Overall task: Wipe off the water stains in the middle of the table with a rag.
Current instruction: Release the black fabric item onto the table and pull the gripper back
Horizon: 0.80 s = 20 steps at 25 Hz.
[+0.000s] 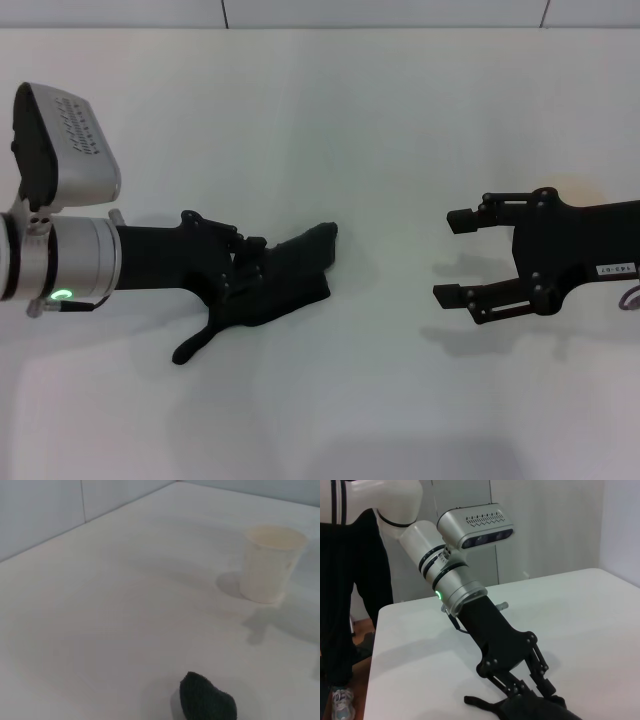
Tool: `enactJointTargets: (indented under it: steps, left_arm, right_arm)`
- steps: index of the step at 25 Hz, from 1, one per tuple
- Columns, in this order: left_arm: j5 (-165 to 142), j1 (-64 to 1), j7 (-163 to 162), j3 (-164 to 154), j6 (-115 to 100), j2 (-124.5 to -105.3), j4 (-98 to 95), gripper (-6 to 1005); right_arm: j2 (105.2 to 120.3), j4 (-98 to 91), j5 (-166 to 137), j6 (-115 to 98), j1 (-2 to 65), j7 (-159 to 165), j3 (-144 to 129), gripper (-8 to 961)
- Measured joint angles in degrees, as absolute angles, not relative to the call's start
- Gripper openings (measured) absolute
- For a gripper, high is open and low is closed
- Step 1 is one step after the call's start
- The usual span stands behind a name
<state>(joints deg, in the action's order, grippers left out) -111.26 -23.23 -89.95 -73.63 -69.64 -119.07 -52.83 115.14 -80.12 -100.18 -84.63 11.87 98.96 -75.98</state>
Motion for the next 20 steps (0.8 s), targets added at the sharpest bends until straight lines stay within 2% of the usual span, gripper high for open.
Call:
enactJointTargets:
  steps: [4,15,20]
  left_arm:
    - [-111.26,-23.35,-90.06,-73.61,-69.47,-119.14,-52.56,236]
    - [-111.52,-24.76,-93.78,-73.51,-69.71,-118.91,-53.77,653]
    - [-111.80,-24.69,-92.71,-73.91,-71.29,-118.91,-55.91,794]
  right_arm:
    - [115.13,-80.18,-100.19,-84.64,11.87,98.96,-76.02,841]
    - [115.13,-80.47,-100.19,-84.64,11.94,99.48,-75.99,841]
    - [115.13,-80.57,-100.20,-84.63,11.72,99.49,-75.68,841]
